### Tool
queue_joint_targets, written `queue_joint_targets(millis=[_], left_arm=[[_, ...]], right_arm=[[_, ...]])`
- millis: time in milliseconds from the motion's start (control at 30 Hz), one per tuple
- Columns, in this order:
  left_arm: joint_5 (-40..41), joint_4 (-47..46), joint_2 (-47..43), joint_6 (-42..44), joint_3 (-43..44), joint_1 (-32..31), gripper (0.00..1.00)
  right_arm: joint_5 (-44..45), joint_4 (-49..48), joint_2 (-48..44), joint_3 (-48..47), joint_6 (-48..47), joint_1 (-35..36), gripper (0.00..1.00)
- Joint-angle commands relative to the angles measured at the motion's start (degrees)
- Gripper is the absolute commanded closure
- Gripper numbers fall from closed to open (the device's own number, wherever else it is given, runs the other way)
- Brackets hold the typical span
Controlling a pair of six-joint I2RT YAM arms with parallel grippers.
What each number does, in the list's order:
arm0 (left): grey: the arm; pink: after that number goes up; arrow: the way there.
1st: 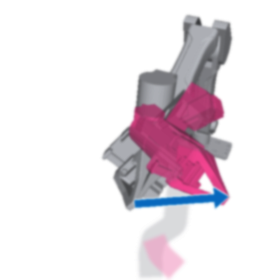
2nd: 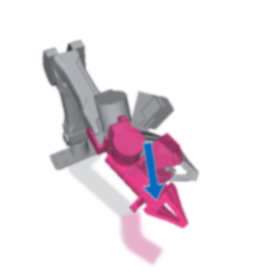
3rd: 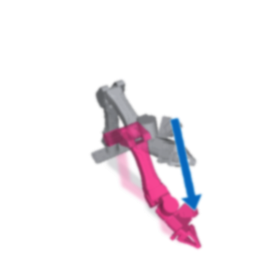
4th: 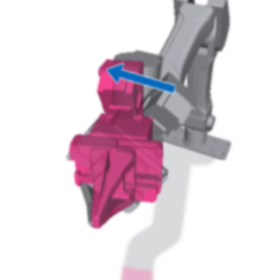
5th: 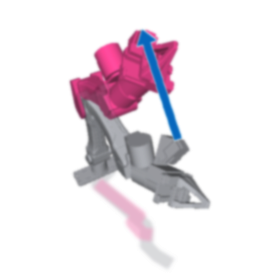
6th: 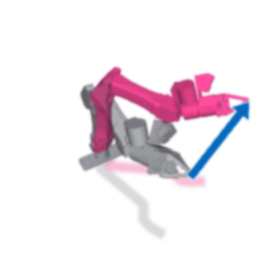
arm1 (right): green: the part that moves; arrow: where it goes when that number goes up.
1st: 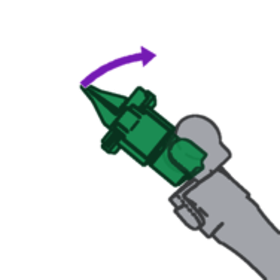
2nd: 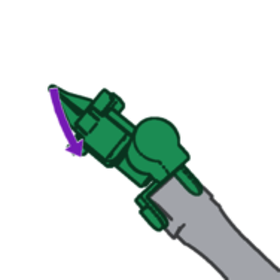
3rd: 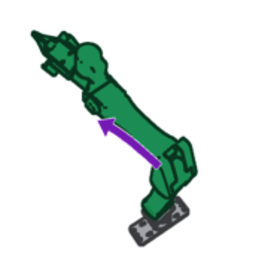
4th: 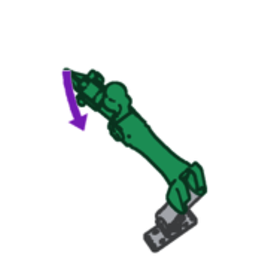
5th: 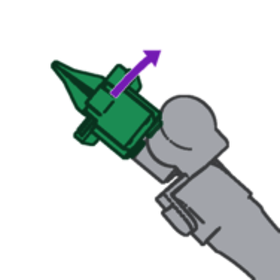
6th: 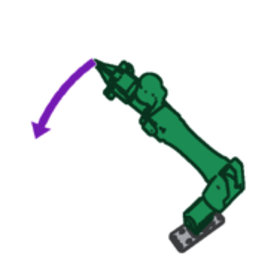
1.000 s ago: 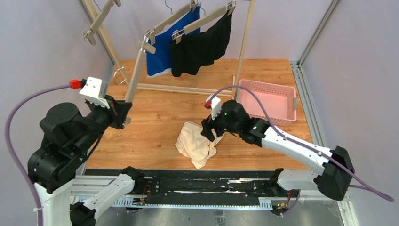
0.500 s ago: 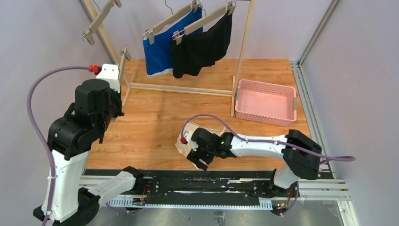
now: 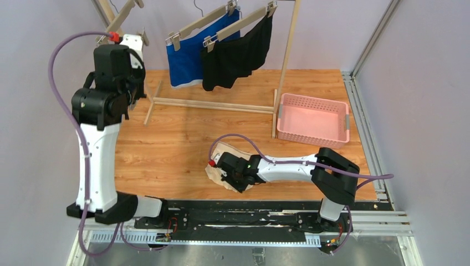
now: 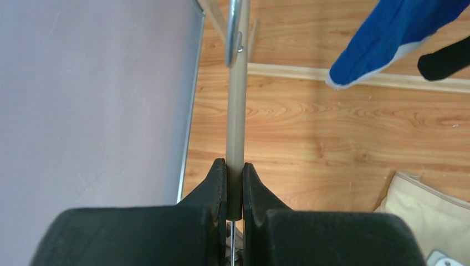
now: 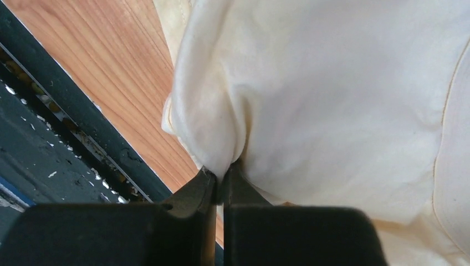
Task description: Remove the underwear clipped to the hanger
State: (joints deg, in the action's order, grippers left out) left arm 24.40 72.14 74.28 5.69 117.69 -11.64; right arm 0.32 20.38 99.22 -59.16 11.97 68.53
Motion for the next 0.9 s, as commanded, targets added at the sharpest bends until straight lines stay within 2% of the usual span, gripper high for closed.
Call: queue_joint_targets(millis=[0,67,233,333,533,700,867], left_arm=[[-11.1,-1.4,6.3,2.9,8.8,5.1,1.0],[-16.3,-0.6,9.4,3.2,11.5,7.5,1.0],[-23.0,-0.4,15.6,3.2,16.8,11.4,1.0],[-26.6,-1.1,18.1,3.6,21.5,12.5,1.0],[-41.5,-8.3,20.1,-2.7,22.4,19.9,1.0],[-44.8,-12.7,22.1,-5.6,24.3,21.5,1.0],[-48.3,-20.7,22.0,-10.4,23.0,23.4,1.0]], right_arm=[[4.6,4.6,-3.2,0.4,2.3,0.4,0.99],[7.8,5.9,-7.2,-0.2,2.6,0.4,0.99],[16.3,10.9,-18.6,-4.1,3.6,-1.6,0.99],[19.3,12.4,-25.3,-5.6,4.1,-6.0,0.99],[22.0,11.6,-37.4,-6.3,3.2,-18.7,0.99],[22.6,11.5,-41.6,-7.4,2.2,-29.3,0.99],[29.7,10.1,-41.6,-7.1,-0.7,-34.1,0.99]])
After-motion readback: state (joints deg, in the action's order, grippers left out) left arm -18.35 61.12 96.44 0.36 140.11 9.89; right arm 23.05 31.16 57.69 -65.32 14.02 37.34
